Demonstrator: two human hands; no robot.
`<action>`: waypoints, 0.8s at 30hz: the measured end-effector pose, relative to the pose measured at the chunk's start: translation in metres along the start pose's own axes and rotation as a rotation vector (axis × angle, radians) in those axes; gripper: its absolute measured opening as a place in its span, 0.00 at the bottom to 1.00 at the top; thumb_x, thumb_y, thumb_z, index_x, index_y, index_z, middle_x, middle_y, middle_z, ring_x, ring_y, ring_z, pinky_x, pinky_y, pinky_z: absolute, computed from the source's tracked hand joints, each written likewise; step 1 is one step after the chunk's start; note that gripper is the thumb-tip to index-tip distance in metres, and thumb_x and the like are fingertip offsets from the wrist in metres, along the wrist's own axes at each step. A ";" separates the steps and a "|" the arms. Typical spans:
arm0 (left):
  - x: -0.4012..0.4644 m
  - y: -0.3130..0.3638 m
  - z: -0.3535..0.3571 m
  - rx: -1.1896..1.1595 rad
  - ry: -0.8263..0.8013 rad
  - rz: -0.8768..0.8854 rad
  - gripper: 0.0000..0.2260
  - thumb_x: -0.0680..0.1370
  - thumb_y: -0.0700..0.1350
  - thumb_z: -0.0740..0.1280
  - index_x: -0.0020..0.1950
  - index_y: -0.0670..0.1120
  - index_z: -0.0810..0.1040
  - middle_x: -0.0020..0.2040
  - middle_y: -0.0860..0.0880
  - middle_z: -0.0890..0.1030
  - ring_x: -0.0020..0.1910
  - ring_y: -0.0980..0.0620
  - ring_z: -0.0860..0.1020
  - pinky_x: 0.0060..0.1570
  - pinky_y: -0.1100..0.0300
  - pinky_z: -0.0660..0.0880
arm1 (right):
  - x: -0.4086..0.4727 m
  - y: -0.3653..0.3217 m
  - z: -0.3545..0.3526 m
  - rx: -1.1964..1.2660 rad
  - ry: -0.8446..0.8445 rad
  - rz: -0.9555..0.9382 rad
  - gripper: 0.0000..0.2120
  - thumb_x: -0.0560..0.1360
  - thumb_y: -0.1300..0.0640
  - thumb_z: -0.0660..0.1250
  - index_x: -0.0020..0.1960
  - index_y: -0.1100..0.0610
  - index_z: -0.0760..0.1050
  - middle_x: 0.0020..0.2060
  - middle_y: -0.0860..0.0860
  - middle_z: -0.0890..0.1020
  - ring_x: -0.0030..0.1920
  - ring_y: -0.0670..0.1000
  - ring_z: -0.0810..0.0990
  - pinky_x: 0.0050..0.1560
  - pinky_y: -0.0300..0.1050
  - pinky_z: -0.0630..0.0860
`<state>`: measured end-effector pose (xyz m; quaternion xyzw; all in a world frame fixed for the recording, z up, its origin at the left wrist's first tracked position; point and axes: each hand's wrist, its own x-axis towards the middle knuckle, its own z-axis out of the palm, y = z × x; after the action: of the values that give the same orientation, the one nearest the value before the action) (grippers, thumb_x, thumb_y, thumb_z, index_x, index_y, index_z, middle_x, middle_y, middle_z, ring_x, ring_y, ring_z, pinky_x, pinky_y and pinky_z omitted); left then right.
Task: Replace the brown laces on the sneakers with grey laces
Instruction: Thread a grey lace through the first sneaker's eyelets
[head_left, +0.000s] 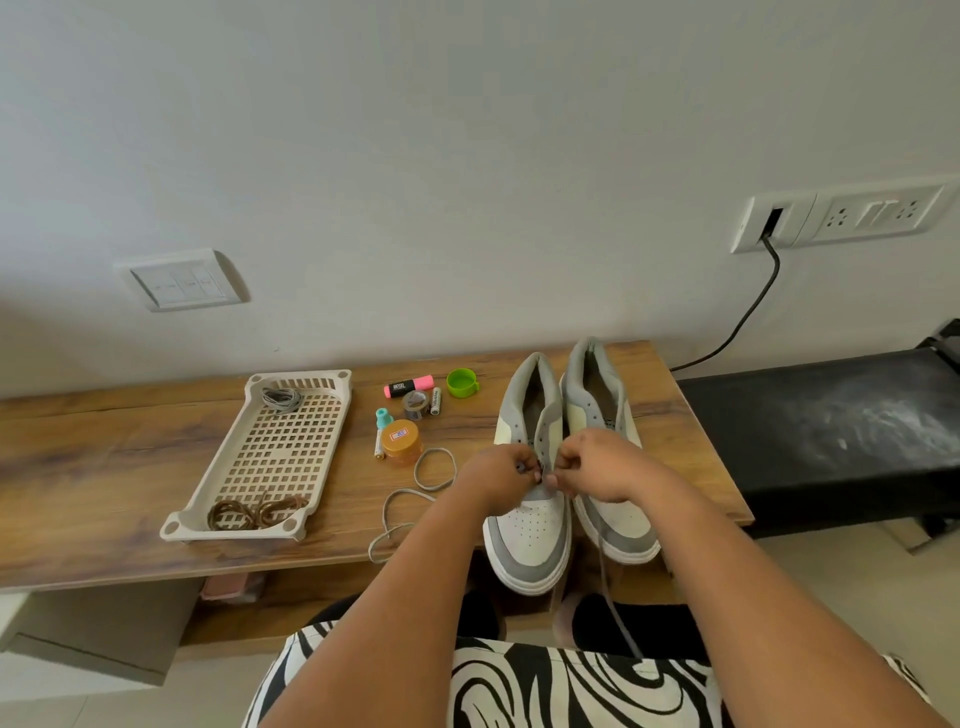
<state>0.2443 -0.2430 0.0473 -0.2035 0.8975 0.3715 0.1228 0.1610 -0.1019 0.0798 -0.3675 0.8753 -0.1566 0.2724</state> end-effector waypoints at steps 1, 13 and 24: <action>0.000 0.000 0.000 -0.008 -0.001 0.000 0.05 0.80 0.45 0.65 0.44 0.52 0.75 0.47 0.47 0.79 0.46 0.46 0.80 0.53 0.47 0.80 | -0.007 0.003 -0.010 0.108 -0.069 -0.023 0.11 0.78 0.49 0.67 0.46 0.57 0.80 0.40 0.48 0.84 0.42 0.47 0.80 0.44 0.42 0.74; -0.001 0.003 -0.002 -0.012 0.033 -0.027 0.05 0.79 0.44 0.64 0.45 0.52 0.75 0.46 0.45 0.80 0.47 0.45 0.81 0.47 0.52 0.79 | -0.003 -0.005 0.001 0.053 0.055 0.096 0.17 0.76 0.37 0.64 0.51 0.50 0.75 0.47 0.47 0.78 0.46 0.47 0.75 0.43 0.42 0.71; -0.005 0.004 -0.009 -0.007 -0.012 0.008 0.04 0.78 0.40 0.67 0.48 0.48 0.77 0.49 0.45 0.82 0.47 0.48 0.80 0.52 0.52 0.80 | -0.024 0.004 -0.034 -0.075 0.020 0.211 0.09 0.73 0.55 0.73 0.51 0.49 0.77 0.44 0.45 0.79 0.43 0.43 0.76 0.37 0.36 0.68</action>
<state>0.2459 -0.2458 0.0577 -0.1982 0.8961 0.3765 0.1259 0.1530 -0.0788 0.1138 -0.2815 0.9171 -0.0979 0.2649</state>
